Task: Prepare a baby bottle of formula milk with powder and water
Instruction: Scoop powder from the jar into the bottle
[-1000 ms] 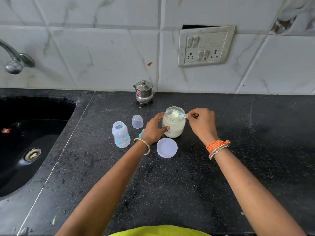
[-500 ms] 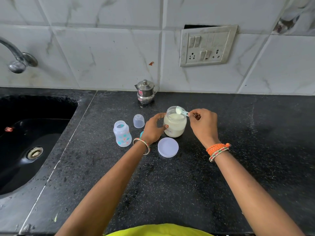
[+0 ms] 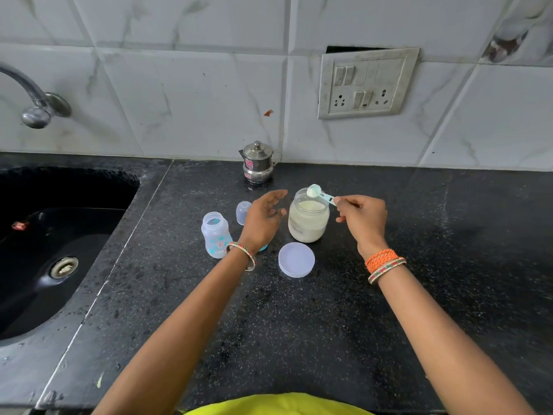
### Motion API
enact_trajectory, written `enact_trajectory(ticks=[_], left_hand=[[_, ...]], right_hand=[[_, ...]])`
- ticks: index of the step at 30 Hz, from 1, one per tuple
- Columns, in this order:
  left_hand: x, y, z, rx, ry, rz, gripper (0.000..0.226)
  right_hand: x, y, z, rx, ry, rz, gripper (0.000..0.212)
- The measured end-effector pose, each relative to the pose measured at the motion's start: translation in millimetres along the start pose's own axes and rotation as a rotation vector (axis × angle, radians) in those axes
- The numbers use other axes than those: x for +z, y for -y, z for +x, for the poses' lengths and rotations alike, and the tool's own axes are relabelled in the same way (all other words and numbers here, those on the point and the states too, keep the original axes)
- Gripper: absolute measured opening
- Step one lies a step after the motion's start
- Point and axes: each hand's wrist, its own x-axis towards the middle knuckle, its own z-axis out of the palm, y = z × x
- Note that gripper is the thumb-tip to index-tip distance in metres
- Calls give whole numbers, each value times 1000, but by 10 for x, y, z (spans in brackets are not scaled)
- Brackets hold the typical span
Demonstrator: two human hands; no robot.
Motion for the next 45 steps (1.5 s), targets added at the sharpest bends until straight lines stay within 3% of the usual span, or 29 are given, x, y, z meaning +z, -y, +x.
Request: enact_trajectory(ticks=[9, 13, 19, 27, 36, 45], left_hand=[[-715, -295, -303, 148, -388, -195, 33], [-1156, -75, -523, 62, -511, -104, 43], [-1298, 414, -830, -209, -350, -1, 62], [-1111, 603, -728, -281, -141, 139, 78], [-981, 646, -561, -216, -270, 185, 49], [-997, 606, -476, -169, -309, 191, 52]], right_hand=[[440, 323, -173, 80, 220, 170, 5], [797, 372, -354, 65, 374, 139, 5], [1096, 384, -540, 26, 475, 38, 6], [1191, 427, -553, -143, 506, -150, 3], [1198, 617, -566, -614, 533, -494, 15], [1125, 644, -610, -1051, 641, -814, 16]])
